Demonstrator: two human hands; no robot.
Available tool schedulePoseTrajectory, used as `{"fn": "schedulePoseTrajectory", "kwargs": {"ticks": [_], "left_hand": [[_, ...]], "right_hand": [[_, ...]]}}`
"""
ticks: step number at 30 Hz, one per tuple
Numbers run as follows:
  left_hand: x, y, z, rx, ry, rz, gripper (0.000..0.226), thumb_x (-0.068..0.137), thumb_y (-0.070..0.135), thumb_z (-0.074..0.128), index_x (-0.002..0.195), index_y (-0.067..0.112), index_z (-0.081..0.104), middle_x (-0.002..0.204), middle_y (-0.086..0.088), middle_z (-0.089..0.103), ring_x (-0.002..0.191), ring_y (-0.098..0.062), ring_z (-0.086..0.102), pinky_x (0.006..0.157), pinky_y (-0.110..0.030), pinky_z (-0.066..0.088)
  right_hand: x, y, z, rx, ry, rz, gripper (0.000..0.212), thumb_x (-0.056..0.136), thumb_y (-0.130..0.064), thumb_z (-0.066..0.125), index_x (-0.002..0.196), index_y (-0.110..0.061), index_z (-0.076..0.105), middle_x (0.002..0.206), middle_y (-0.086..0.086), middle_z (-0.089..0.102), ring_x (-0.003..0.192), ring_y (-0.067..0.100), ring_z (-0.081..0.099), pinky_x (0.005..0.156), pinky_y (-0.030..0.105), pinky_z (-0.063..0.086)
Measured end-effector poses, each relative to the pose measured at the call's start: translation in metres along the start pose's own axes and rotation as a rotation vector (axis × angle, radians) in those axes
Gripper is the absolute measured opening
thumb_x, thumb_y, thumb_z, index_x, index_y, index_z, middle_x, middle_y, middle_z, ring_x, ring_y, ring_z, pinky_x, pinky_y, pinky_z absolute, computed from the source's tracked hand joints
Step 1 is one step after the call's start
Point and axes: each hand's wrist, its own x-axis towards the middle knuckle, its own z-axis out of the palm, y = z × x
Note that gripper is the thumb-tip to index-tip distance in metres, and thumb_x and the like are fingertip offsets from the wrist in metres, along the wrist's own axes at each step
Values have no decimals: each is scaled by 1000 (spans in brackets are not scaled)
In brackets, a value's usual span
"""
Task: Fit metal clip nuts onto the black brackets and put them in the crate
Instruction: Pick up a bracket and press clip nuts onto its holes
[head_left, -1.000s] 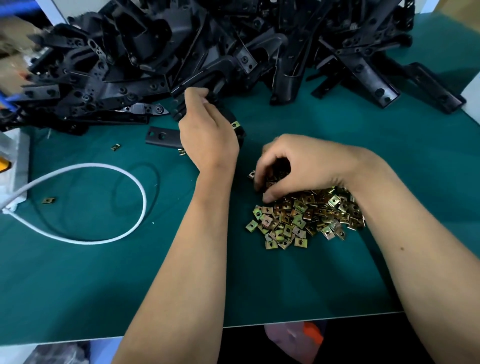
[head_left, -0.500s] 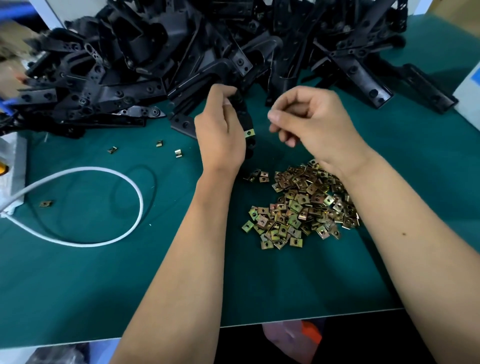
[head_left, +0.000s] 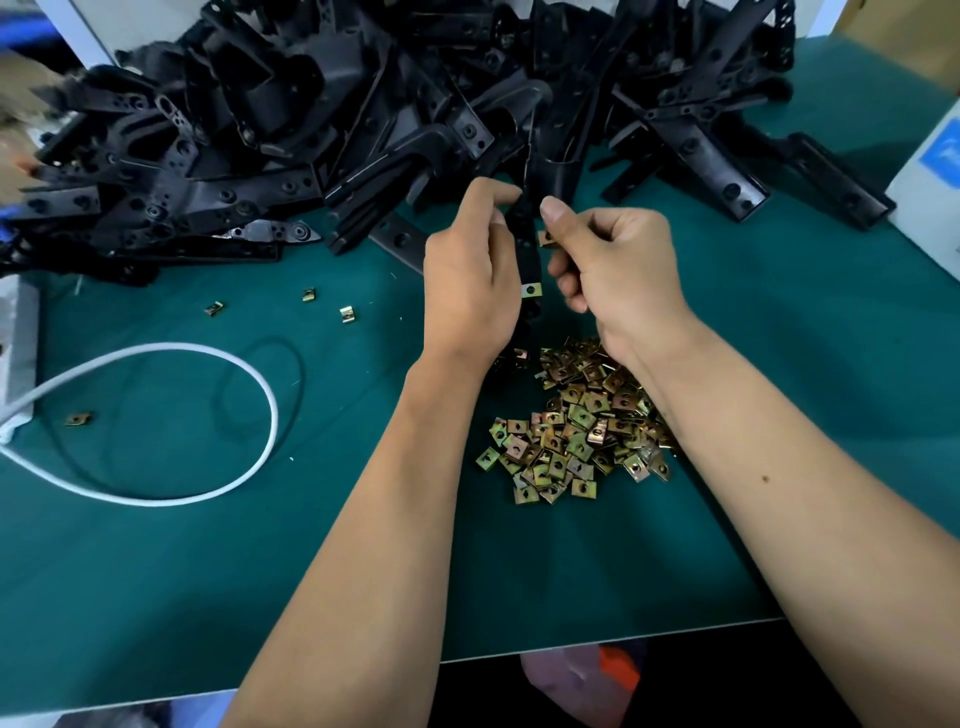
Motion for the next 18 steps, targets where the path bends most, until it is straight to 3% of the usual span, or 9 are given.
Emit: {"fn": "schedulePoseTrajectory", "kwargs": {"ticks": [18], "left_hand": [[1,-4,2,28,-3,-7,23,102,11,42,115,11,61,56,17,46,48,-5,44,50,-12,27]], "right_hand": [[-1,0,4,11,36,55,37,96,-31,73,66,-13,62,51,-3,57,42,9,47,38,19,33]]}}
